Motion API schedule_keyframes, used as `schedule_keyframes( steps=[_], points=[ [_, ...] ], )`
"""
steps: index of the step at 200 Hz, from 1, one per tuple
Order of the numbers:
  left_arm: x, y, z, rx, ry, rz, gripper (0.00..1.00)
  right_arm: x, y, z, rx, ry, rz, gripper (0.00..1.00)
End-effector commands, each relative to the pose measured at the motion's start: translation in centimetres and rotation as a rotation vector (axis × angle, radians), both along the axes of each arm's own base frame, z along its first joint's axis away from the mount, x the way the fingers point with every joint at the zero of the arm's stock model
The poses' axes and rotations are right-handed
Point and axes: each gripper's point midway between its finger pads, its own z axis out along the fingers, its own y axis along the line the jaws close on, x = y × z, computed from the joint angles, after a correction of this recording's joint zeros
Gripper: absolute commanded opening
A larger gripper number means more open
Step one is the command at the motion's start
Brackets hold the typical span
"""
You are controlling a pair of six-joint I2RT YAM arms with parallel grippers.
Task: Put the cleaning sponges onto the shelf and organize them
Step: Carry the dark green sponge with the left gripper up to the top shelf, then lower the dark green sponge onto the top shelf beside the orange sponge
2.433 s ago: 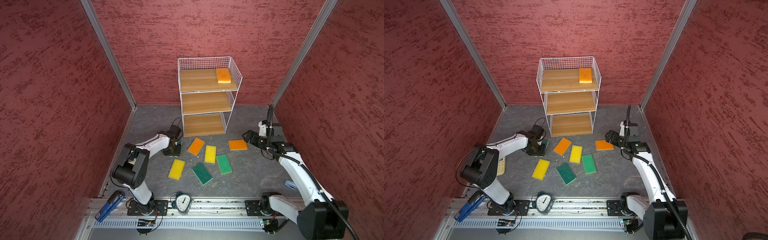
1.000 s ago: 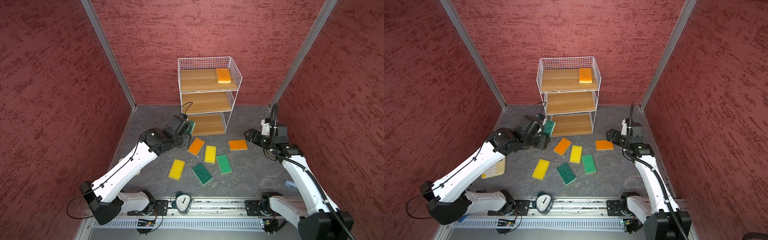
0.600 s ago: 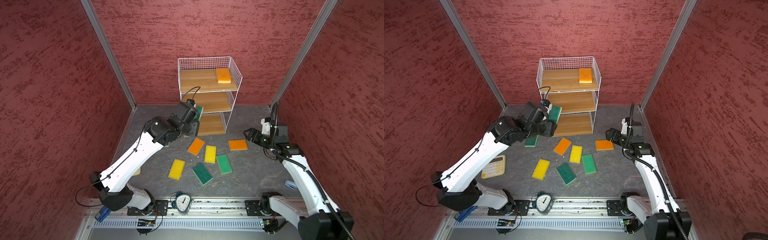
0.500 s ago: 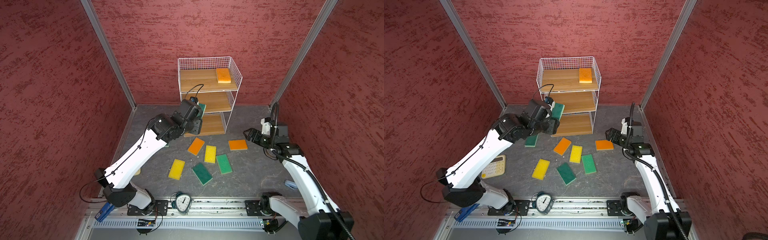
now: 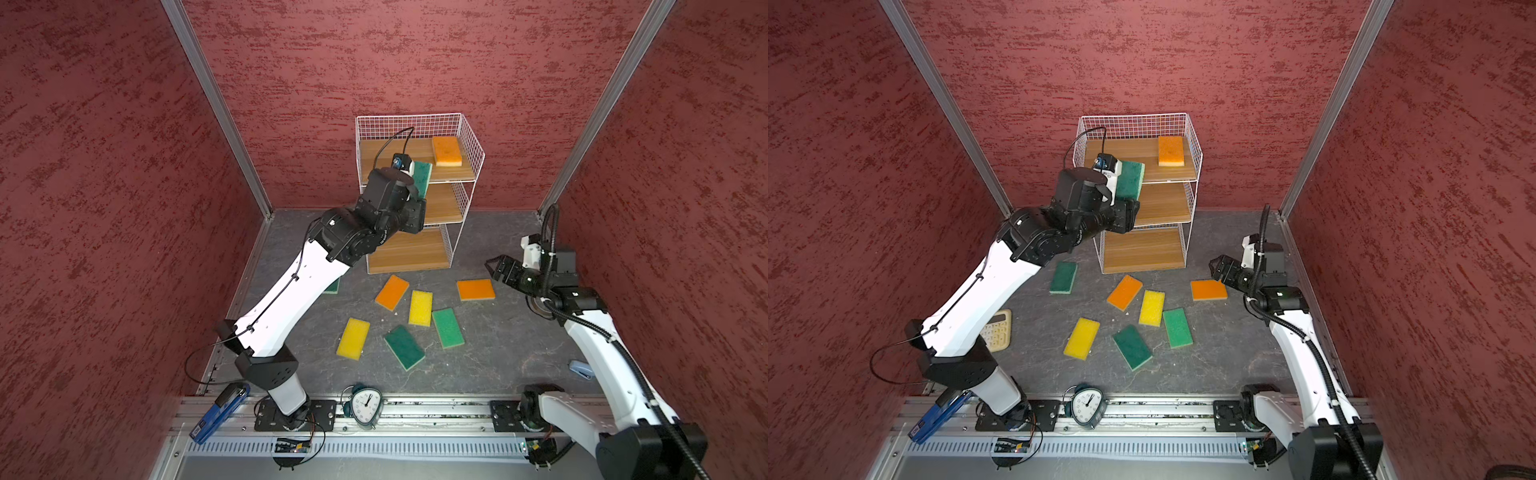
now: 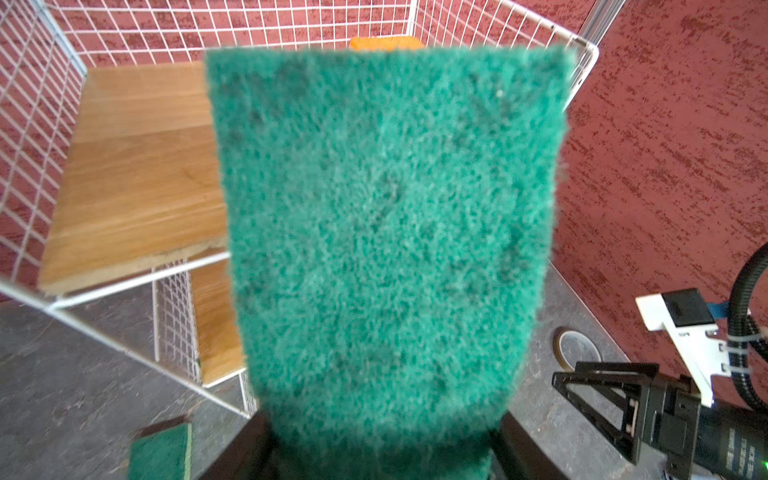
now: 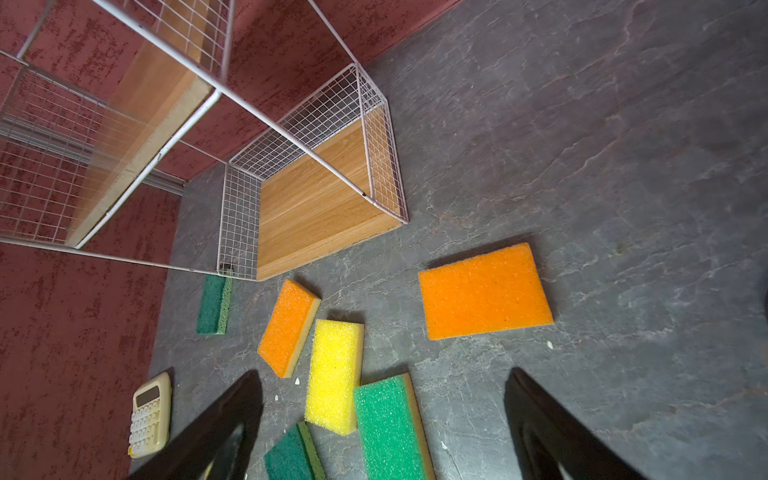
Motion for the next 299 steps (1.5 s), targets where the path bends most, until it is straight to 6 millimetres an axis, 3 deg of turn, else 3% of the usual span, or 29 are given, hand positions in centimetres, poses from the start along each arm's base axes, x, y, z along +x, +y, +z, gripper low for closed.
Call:
schedule_keyframes(
  steps=[1,41,93,126,255,299],
  points=[
    [1.4,-1.1,2.0,-0.034,-0.088,0.006,0.64,0.0,0.2,0.8,0.035,-0.039,0.006,0.92],
    [4.2,-1.6,2.6,-0.058,-0.131,0.055,0.65,-0.2,0.8,0.3,0.057,-0.028,0.035,0.91],
    [6.1,-1.1,4.1,-0.093,-0.192,0.109,0.65,-0.5,0.9,-0.1,0.061,-0.019,0.036,0.91],
    [7.4,0.1,3.9,-0.132,-0.167,0.169,0.64,-0.5,0.9,-0.4,0.068,-0.012,0.036,0.91],
    [10.7,0.1,2.9,-0.15,-0.182,0.223,0.64,-0.8,1.6,-2.1,0.109,0.026,0.054,0.91],
    [11.7,-0.2,2.1,-0.137,-0.184,0.235,0.64,-0.9,1.7,-1.8,0.114,0.015,0.059,0.91]
  ],
)
